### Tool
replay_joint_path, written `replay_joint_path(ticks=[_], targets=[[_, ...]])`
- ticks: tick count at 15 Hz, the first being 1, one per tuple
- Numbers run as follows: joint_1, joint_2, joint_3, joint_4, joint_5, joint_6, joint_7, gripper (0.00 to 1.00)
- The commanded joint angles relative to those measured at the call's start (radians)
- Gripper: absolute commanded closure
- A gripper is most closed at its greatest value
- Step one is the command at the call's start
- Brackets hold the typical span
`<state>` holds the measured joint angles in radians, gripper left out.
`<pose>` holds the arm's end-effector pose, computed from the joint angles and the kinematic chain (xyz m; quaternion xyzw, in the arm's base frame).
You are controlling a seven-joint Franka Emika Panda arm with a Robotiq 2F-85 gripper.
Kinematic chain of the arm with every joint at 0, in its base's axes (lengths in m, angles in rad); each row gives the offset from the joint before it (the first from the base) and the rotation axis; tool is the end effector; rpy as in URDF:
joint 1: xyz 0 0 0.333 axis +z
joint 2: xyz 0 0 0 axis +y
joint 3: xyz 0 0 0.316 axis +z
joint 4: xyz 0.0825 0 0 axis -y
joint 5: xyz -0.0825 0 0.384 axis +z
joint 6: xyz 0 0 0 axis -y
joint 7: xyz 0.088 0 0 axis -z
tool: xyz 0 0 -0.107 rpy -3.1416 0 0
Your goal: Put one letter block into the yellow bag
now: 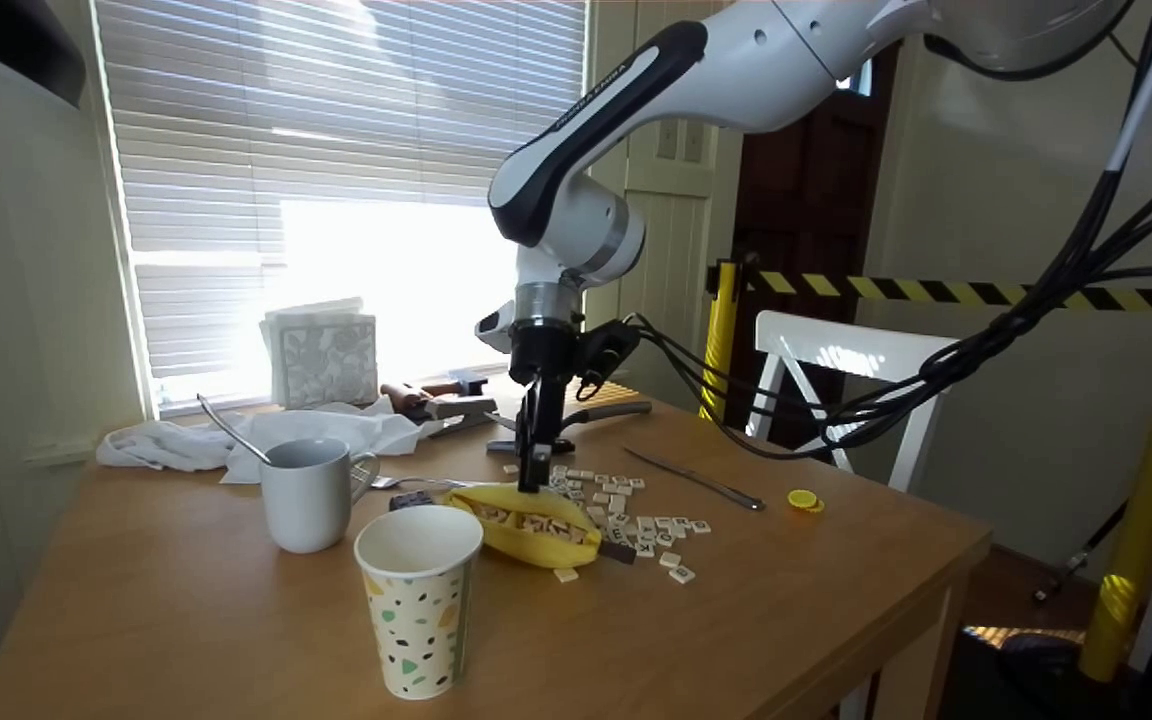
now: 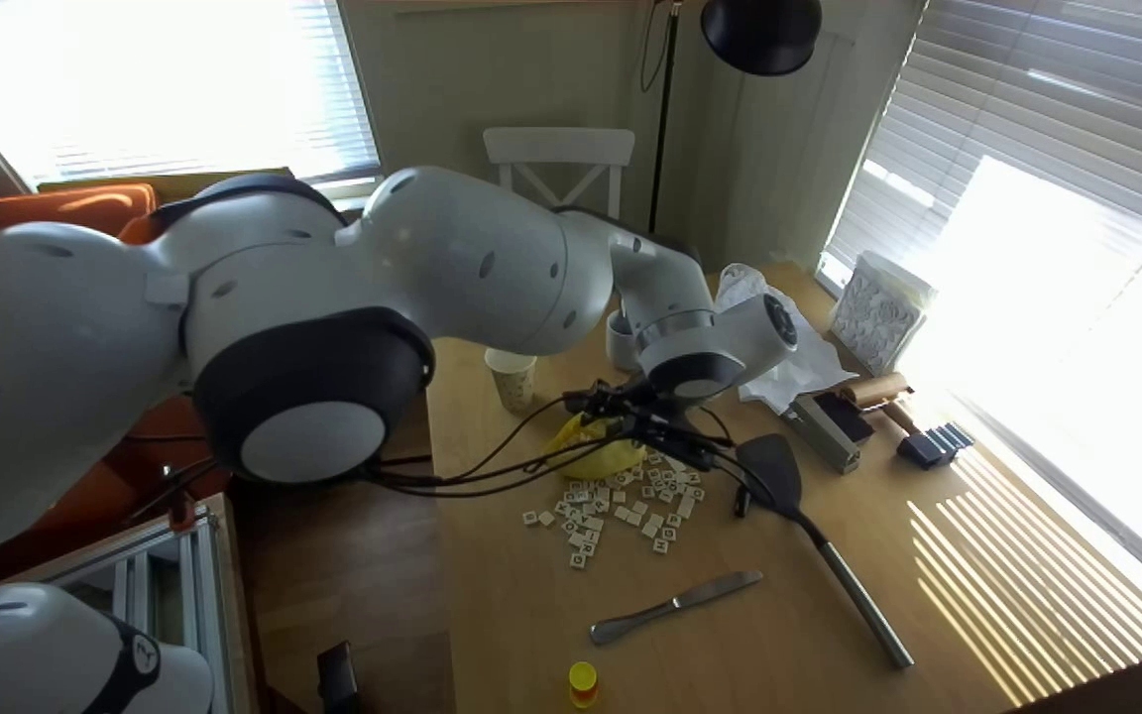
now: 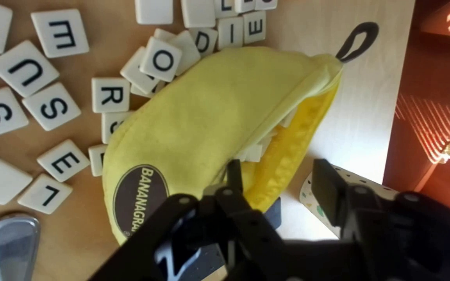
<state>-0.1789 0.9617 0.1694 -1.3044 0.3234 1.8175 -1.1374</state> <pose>0.6931 -0.0033 0.1424 -0.8501 -0.4294 0.0608 0.2986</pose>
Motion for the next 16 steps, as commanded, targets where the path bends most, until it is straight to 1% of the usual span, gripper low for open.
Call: replay_joint_path(ticks=[1,3,4,5,7,8,9,12,16], targets=[[0.012,0.039,-0.006,0.06,-0.026,0.001,0.007,0.18],[0.011,0.035,-0.002,0.062,-0.021,0.006,0.007,0.04],[0.009,0.015,-0.002,0.051,-0.014,0.012,0.018,0.01],[0.005,-0.009,0.0,0.039,-0.001,0.016,0.037,0.0],[-0.018,-0.102,0.004,-0.028,0.046,0.055,0.101,0.0],[-0.016,-0.136,-0.009,-0.044,0.052,0.058,0.167,0.0],[-0.018,-0.175,-0.019,-0.067,0.049,0.076,0.205,0.0],[-0.009,-0.28,-0.069,-0.149,0.0,0.173,0.292,0.0],[0.012,-0.427,-0.132,-0.321,-0.055,0.316,0.417,0.0]])
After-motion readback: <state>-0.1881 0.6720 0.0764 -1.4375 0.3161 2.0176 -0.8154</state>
